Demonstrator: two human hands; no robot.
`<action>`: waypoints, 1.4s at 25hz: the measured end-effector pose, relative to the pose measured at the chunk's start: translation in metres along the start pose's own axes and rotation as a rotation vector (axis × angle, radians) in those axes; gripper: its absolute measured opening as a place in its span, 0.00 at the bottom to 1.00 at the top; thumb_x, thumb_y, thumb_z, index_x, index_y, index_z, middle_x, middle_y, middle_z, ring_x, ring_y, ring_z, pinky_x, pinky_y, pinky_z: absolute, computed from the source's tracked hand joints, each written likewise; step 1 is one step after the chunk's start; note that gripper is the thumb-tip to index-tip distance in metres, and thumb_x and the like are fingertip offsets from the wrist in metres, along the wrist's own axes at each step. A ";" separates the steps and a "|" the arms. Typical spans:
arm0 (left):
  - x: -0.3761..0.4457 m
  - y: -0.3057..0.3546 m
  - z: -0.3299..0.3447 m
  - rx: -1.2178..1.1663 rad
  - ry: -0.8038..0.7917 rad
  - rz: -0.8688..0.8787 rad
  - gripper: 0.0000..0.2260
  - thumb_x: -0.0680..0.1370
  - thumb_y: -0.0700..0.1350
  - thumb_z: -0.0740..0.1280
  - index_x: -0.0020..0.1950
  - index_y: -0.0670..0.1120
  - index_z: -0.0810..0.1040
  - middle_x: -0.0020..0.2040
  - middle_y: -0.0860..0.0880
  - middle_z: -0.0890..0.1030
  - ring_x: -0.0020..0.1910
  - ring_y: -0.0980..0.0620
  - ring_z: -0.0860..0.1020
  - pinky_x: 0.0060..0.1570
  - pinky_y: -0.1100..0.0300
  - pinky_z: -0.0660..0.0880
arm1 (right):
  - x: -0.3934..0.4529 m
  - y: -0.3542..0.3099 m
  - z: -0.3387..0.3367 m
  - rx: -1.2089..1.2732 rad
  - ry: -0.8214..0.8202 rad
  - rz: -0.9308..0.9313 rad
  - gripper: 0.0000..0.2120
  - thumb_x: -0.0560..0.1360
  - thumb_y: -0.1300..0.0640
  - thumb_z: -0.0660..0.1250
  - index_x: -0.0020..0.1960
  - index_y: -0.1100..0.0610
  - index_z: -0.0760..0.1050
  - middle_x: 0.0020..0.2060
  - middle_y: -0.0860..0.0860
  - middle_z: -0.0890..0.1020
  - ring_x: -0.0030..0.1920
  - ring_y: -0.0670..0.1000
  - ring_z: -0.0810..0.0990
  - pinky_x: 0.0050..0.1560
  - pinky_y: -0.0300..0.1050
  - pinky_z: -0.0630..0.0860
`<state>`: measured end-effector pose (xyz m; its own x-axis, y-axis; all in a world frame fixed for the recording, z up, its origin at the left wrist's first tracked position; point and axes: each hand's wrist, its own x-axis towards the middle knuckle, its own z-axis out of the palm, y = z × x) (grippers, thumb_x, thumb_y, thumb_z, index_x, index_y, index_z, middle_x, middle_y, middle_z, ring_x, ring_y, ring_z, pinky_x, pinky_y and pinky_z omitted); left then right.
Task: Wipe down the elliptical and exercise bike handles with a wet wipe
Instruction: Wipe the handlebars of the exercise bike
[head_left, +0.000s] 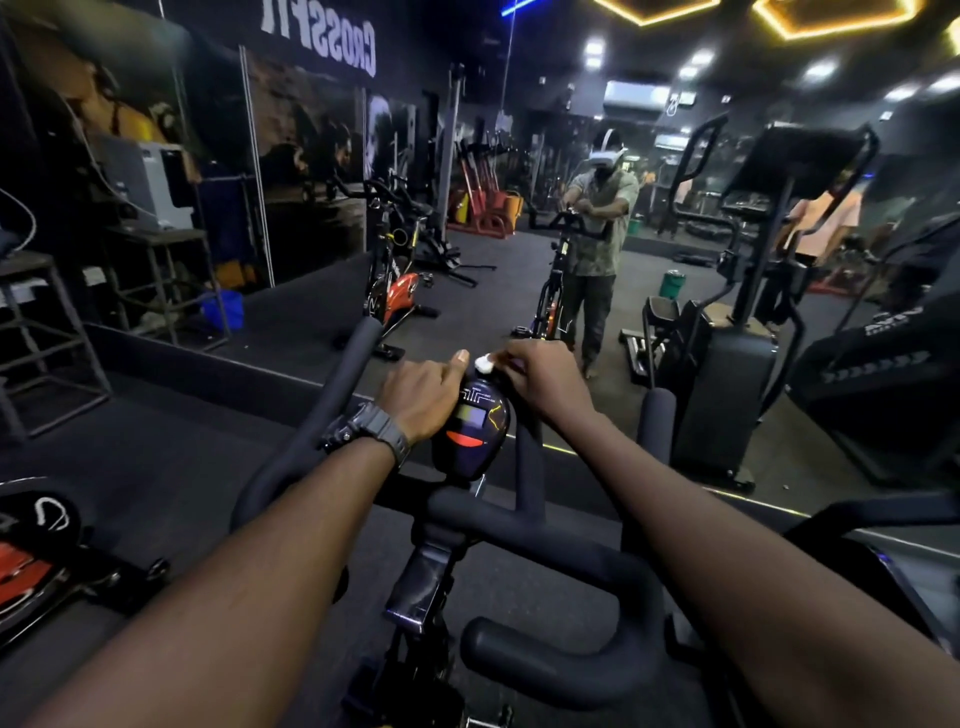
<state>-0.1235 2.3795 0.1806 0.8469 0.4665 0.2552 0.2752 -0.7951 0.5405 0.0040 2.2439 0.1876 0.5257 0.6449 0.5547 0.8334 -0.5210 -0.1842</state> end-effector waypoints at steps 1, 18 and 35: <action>-0.001 0.001 -0.001 0.004 0.001 -0.002 0.27 0.84 0.60 0.47 0.64 0.48 0.80 0.64 0.37 0.78 0.64 0.36 0.74 0.64 0.49 0.69 | 0.006 -0.004 0.003 0.016 0.001 0.022 0.05 0.74 0.56 0.70 0.48 0.54 0.83 0.42 0.55 0.85 0.46 0.60 0.82 0.42 0.49 0.76; 0.011 0.018 -0.013 0.248 0.000 0.104 0.20 0.83 0.56 0.52 0.57 0.51 0.82 0.56 0.39 0.82 0.56 0.37 0.78 0.53 0.53 0.72 | 0.020 0.007 -0.009 0.027 -0.277 -0.161 0.18 0.70 0.40 0.62 0.43 0.51 0.84 0.36 0.50 0.84 0.38 0.53 0.82 0.41 0.44 0.75; 0.045 -0.027 0.001 -0.021 0.067 0.021 0.07 0.73 0.48 0.75 0.50 0.50 0.86 0.50 0.50 0.86 0.52 0.49 0.82 0.55 0.55 0.79 | 0.032 0.015 -0.007 0.093 -0.219 -0.287 0.05 0.72 0.55 0.75 0.49 0.51 0.84 0.42 0.46 0.85 0.42 0.48 0.83 0.42 0.40 0.75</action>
<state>-0.0924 2.4217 0.1766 0.8198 0.4756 0.3190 0.2475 -0.7967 0.5514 0.0324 2.2525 0.2079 0.2842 0.8670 0.4094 0.9588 -0.2554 -0.1247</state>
